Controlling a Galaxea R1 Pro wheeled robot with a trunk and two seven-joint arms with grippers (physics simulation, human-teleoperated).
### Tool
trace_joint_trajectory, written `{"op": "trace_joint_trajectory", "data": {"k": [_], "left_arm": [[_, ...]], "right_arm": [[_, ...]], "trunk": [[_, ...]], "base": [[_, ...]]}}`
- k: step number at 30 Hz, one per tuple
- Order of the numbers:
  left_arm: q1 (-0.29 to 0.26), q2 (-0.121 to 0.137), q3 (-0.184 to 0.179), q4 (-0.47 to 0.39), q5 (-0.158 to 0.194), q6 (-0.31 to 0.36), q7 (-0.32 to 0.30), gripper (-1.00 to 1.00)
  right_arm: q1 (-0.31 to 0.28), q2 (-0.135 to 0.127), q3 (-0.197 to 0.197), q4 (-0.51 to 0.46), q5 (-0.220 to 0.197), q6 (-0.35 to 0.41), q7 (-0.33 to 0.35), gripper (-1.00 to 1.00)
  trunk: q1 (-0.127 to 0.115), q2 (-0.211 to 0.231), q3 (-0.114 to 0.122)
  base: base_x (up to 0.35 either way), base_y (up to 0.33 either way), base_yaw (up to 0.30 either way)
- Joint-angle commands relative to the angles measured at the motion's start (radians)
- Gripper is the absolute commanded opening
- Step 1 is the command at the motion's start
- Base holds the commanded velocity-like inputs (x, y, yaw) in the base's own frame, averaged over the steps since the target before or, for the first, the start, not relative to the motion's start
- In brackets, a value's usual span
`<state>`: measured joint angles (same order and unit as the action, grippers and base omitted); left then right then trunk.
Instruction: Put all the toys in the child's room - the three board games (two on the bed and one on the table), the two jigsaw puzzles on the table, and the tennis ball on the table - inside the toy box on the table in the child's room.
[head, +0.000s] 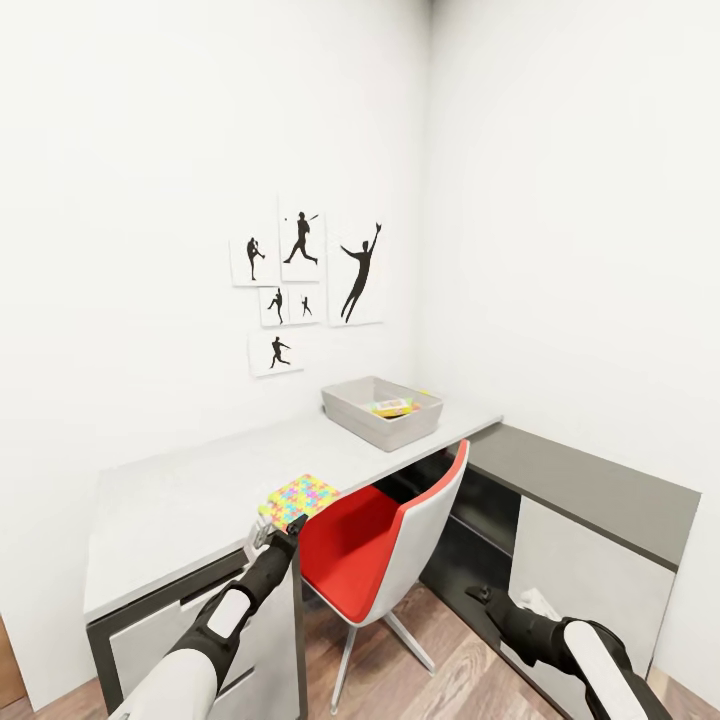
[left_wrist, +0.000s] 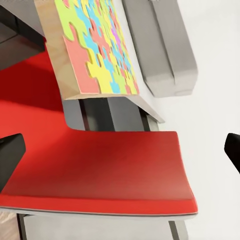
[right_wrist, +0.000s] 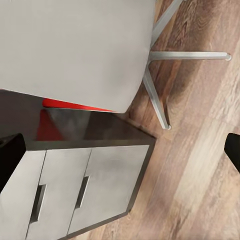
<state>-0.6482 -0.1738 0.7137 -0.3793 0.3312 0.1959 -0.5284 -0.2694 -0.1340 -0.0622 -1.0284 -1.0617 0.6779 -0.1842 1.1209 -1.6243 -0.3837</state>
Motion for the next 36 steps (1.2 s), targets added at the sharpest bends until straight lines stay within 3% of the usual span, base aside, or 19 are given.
{"op": "trace_joint_trajectory", "data": {"k": [1, 36], "left_arm": [[-0.001, -0.001, 0.005, -0.001, 0.008, 0.011, -0.003, 1.0], [-0.001, -0.001, 0.006, -0.001, 0.008, 0.009, 0.001, 1.0]], "right_arm": [[-0.001, 0.0, -0.001, -0.001, -0.011, 0.003, -0.009, 1.0], [-0.001, 0.002, -0.001, -0.001, -0.01, 0.003, -0.009, 1.0]], "trunk": [[0.0, -0.001, -0.001], [0.0, -0.001, -0.001]], "base": [[0.06, 0.0, 0.0], [0.057, 0.0, 0.0]]}}
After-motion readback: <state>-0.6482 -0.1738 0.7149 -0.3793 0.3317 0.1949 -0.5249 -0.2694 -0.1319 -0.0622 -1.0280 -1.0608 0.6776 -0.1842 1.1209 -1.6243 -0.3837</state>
